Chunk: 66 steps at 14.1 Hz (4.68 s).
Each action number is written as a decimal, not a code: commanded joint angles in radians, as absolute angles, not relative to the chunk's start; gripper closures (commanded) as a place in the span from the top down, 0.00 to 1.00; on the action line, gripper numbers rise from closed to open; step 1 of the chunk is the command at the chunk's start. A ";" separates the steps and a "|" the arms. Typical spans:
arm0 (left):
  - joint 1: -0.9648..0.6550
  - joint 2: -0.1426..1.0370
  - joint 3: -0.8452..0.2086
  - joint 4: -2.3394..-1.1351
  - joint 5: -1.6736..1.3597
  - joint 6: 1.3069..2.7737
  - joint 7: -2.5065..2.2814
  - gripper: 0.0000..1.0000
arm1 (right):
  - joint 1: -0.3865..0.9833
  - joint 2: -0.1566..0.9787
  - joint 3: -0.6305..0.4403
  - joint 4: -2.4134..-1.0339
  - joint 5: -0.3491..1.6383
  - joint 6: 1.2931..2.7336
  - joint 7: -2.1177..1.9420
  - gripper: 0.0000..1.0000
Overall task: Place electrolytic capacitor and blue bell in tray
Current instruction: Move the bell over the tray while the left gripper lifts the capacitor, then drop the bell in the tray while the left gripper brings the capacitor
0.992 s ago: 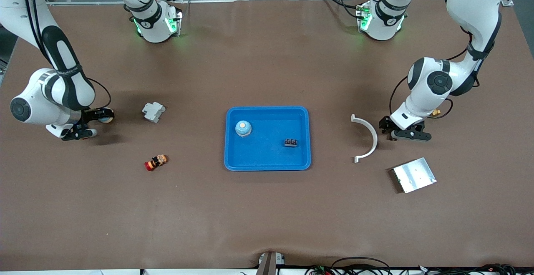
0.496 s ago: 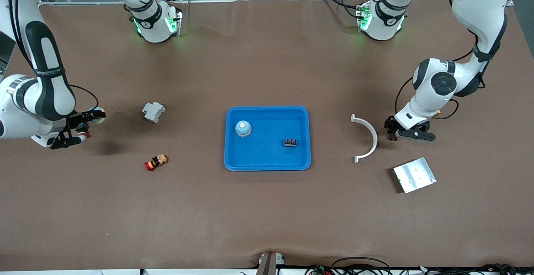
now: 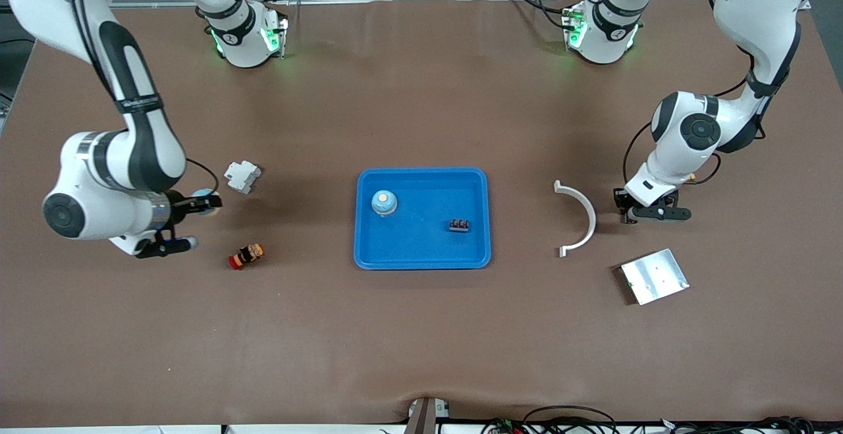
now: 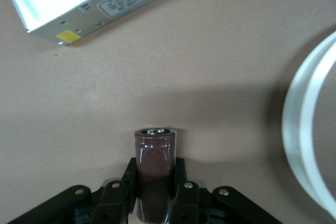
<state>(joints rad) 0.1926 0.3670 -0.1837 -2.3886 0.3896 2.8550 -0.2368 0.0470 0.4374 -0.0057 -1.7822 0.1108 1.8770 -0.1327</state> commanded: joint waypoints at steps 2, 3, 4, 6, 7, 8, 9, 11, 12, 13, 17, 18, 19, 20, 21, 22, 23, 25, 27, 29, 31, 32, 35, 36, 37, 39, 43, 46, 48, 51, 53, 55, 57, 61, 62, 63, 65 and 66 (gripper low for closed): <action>0.201 0.341 -0.207 -2.402 0.413 2.870 -0.297 0.00 | 0.159 0.494 -0.009 -1.662 0.173 1.878 0.087 0.00; 0.201 0.325 -0.213 -2.395 0.413 2.861 -0.328 0.00 | 0.191 0.524 -0.009 -1.622 0.189 1.879 0.162 0.00; 0.202 0.307 -0.224 -2.388 0.413 2.846 -0.354 0.00 | 0.222 0.560 -0.009 -1.574 0.192 1.878 0.235 0.00; 0.204 0.284 -0.253 -2.364 0.403 2.765 -0.389 0.00 | 0.274 0.636 -0.009 -1.459 0.189 1.875 0.360 0.00; 0.204 0.279 -0.267 -2.343 0.402 2.710 -0.394 0.00 | 0.302 0.664 -0.009 -1.424 0.189 1.879 0.417 0.00; 0.204 0.272 -0.285 -2.317 0.396 2.656 -0.399 0.00 | 0.320 0.685 -0.009 -1.398 0.190 1.885 0.480 0.00; 0.206 0.262 -0.297 -2.292 0.384 2.604 -0.426 0.00 | 0.349 0.705 -0.009 -1.379 0.190 1.917 0.536 0.00; 0.206 0.246 -0.340 -2.248 0.315 2.521 -0.523 0.00 | 0.400 0.729 -0.002 -1.374 0.190 2.004 0.644 0.00; 0.206 0.242 -0.362 -2.211 0.252 2.447 -0.591 0.00 | 0.414 0.742 0.018 -1.368 0.189 2.023 0.676 0.00; 0.204 0.242 -0.374 -2.169 0.195 2.374 -0.668 0.00 | 0.419 0.764 0.035 -1.344 0.187 2.025 0.716 0.00; 0.199 0.229 -0.460 -2.091 0.172 2.238 -0.886 0.00 | 0.474 0.819 0.051 -1.281 0.179 2.025 0.830 0.00; 0.199 0.227 -0.497 -2.088 0.172 2.238 -0.978 0.00 | 0.488 0.831 0.051 -1.281 0.178 2.025 0.834 0.00; 0.201 0.229 -0.533 -2.076 0.172 2.238 -1.073 0.00 | 0.492 0.839 0.051 -1.279 0.179 2.034 0.853 0.00; 0.199 0.229 -0.564 -2.072 0.172 2.237 -1.153 0.00 | 0.498 0.848 0.052 -1.279 0.179 2.048 0.862 0.00; 0.199 0.232 -0.599 -2.069 0.172 2.238 -1.226 0.00 | 0.505 0.853 0.055 -1.281 0.178 2.060 0.868 0.00; 0.198 0.236 -0.630 -2.069 0.172 2.238 -1.289 0.00 | 0.505 0.859 0.057 -1.281 0.178 2.068 0.870 0.00; 0.193 0.241 -0.658 -2.069 0.172 2.246 -1.349 0.00 | 0.503 0.861 0.057 -1.279 0.178 2.078 0.870 0.00; 0.192 0.242 -0.689 -2.068 0.166 2.258 -1.489 0.00 | 0.499 0.862 0.057 -1.281 0.183 2.088 0.867 0.00; 0.184 0.244 -0.716 -2.066 0.167 2.273 -1.577 0.00 | 0.494 0.862 0.058 -1.281 0.187 2.086 0.868 0.27; 0.141 0.258 -0.724 -2.060 0.173 2.293 -1.690 0.00 | 0.492 0.864 0.058 -1.285 0.190 2.086 0.873 0.57; 0.105 0.294 -0.723 -2.027 0.186 2.296 -1.835 0.00 | 0.492 0.870 0.058 -1.285 0.190 2.088 0.873 0.76; 0.085 0.320 -0.721 -2.007 0.207 2.296 -1.909 0.00 | 0.489 0.870 0.058 -1.285 0.190 2.088 0.871 0.79; 0.025 0.434 -0.719 -1.927 0.340 2.296 -2.160 0.00 | 0.486 0.870 0.058 -1.285 0.190 2.088 0.871 0.97; 0.006 0.483 -0.721 -1.896 0.400 2.296 -2.242 0.00 | 0.482 0.865 0.057 -1.285 0.190 2.085 0.867 1.00; -0.017 0.526 -0.718 -1.867 0.455 2.295 -2.309 0.00 | 0.471 0.859 0.057 -1.285 0.189 2.080 0.859 1.00; -0.050 0.606 -0.715 -1.809 0.538 2.289 -2.417 0.00 | 0.445 0.839 0.055 -1.285 0.187 2.071 0.851 1.00; -0.142 0.669 -0.658 -1.758 0.575 2.289 -2.520 0.00 | 0.365 0.760 0.032 -1.287 0.170 1.930 0.722 1.00; -0.231 0.695 -0.583 -1.729 0.574 2.287 -2.566 0.00 | 0.316 0.651 -0.035 -1.293 0.143 1.761 0.501 1.00; -0.264 0.713 -0.554 -1.714 0.571 2.289 -2.588 0.00 | 0.266 0.579 -0.048 -1.321 0.112 1.712 0.479 1.00; -0.276 0.732 -0.548 -1.704 0.574 2.289 -2.615 0.00 | 0.187 0.451 -0.046 -1.385 0.112 1.674 0.353 1.00; -0.308 0.733 -0.511 -1.704 0.575 2.287 -2.619 0.00 | 0.134 0.378 -0.041 -1.388 0.112 1.626 0.313 1.00; -0.354 0.735 -0.459 -1.704 0.566 2.287 -2.620 0.00 | 0.095 0.315 -0.037 -1.390 0.112 1.594 0.260 1.00; -0.364 0.744 -0.448 -1.704 0.566 2.287 -2.620 0.00 | 0.043 0.258 -0.009 -1.388 0.114 1.566 0.212 1.00; -0.365 0.744 -0.448 -1.704 0.566 2.287 -2.620 0.00 | -0.044 0.161 0.028 -1.388 0.075 1.513 0.115 1.00; -0.365 0.744 -0.448 -1.704 0.565 2.287 -2.620 0.00 | -0.054 0.144 0.029 -1.388 0.030 1.508 0.098 1.00; -0.367 0.744 -0.448 -1.704 0.563 2.287 -2.620 0.00 | -0.064 0.137 0.029 -1.388 0.006 1.508 0.066 1.00; -0.367 0.744 -0.448 -1.703 0.561 2.287 -2.620 0.00 | -0.096 0.127 0.029 -1.388 0.003 1.508 -0.016 1.00; -0.370 0.744 -0.448 -1.700 0.561 2.287 -2.622 0.00 | -0.104 0.127 0.028 -1.388 0.002 1.509 -0.032 1.00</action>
<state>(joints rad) -0.3504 0.7391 -0.4568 -1.7222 0.5534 2.2935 -2.5876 -0.0643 0.1509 0.0030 -1.3565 0.0215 1.5025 0.0189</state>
